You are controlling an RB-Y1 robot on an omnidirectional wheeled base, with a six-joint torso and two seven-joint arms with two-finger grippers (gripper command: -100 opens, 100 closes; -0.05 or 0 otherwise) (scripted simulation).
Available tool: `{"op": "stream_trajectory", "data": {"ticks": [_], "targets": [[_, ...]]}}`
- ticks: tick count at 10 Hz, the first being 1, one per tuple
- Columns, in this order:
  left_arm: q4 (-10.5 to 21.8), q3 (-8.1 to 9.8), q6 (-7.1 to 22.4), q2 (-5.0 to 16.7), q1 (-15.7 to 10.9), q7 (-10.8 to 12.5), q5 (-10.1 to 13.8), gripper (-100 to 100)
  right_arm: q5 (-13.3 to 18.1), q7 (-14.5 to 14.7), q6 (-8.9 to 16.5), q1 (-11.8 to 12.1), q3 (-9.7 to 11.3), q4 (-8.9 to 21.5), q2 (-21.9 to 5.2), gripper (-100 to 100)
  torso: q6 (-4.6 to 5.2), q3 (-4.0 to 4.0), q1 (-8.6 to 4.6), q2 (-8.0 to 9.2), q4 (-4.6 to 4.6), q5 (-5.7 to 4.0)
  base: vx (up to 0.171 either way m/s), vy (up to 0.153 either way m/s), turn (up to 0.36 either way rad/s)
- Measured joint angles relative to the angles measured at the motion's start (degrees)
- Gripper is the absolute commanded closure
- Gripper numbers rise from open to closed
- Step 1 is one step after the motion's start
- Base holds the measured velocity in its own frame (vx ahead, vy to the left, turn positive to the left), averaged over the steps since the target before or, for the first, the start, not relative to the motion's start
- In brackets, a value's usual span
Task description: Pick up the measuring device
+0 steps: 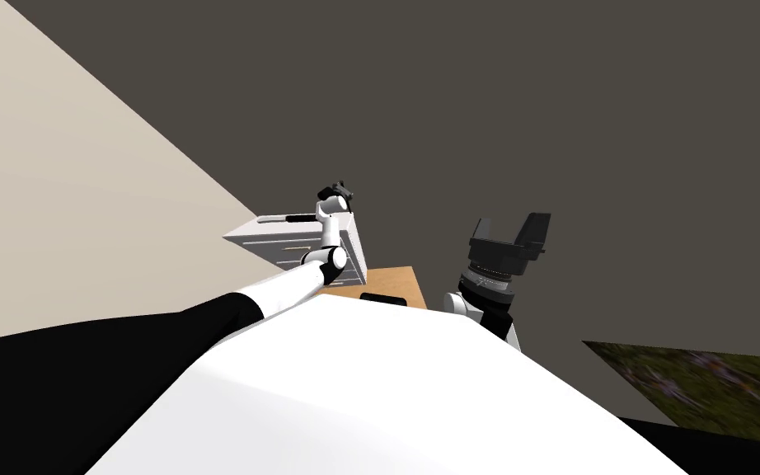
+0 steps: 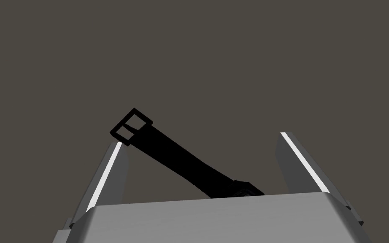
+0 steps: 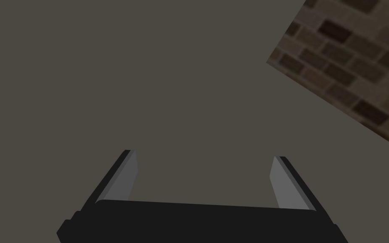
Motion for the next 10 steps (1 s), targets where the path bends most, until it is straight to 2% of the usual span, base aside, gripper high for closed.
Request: {"op": "stream_trajectory", "data": {"ticks": [4,8,10], "targets": [[6.80,0.49,-3.27,4.03,-2.38,-1.39,2.59,-100,0.00,0.00,0.00,0.00,0.00,0.00,0.00,0,0.02,0.01,-0.02,0.02,0.00,-0.01,-0.025,-0.019,-0.046],[11.65,0.83,-5.22,7.41,-3.73,-2.85,5.17,-100,0.00,0.00,0.00,0.00,0.00,0.00,0.00,0,-0.01,0.00,0.00,0.00,0.00,0.00,-0.027,-0.027,-0.063],[15.24,1.17,-7.15,9.56,-5.14,-3.65,6.43,-100,0.00,0.00,0.00,0.00,0.00,0.00,0.00,0,0.03,-0.01,-0.05,0.00,-0.03,0.00,-0.033,-0.034,-0.064]]}}
